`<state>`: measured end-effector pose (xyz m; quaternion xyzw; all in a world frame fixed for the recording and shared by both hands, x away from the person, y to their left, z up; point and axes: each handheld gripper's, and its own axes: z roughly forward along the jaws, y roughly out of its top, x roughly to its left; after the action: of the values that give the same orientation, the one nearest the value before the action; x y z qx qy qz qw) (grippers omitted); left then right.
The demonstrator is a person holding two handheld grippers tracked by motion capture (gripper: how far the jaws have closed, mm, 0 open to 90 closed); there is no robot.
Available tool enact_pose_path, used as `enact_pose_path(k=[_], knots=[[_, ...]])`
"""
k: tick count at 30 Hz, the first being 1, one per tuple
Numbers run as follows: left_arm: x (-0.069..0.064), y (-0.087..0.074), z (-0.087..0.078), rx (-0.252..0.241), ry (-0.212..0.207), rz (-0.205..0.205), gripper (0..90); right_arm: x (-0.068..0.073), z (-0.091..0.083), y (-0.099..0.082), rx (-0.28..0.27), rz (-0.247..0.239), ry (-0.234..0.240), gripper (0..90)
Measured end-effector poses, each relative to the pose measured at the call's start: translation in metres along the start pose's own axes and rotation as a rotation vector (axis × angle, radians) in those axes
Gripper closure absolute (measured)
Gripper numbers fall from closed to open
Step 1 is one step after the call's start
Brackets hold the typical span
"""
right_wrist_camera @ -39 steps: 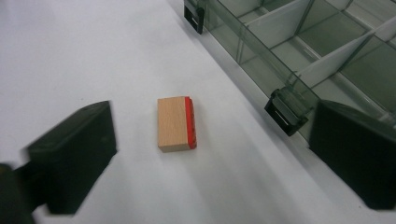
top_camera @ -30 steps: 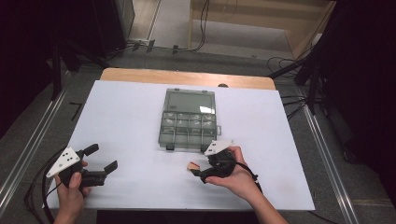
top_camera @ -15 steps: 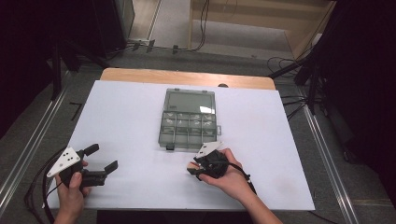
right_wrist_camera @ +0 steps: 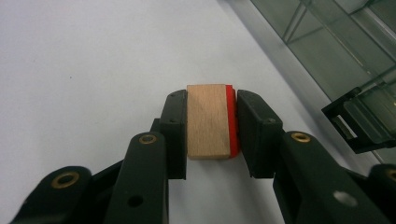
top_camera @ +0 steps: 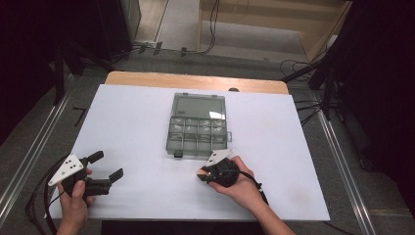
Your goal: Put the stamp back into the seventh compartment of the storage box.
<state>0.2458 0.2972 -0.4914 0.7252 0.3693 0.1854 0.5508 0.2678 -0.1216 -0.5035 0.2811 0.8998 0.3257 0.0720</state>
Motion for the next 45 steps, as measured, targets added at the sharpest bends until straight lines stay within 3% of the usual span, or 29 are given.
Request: enact_pose_path(k=[11, 29, 45], knots=[[-0.001, 0.0, 0.0, -0.001, -0.002, 0.003, 0.0, -0.005, -0.01, -0.001, -0.035, 0.016, 0.005, 64.6], [-0.001, 0.0, 0.0, 0.0, -0.001, 0.01, 0.0, -0.009, -0.022, 0.001, -0.066, 0.042, 0.067, 64.6], [-0.001, 0.0, -0.001, -0.008, 0.0, 0.009, 0.0, -0.02, -0.033, 0.008, -0.097, 0.072, 0.054, 64.7]])
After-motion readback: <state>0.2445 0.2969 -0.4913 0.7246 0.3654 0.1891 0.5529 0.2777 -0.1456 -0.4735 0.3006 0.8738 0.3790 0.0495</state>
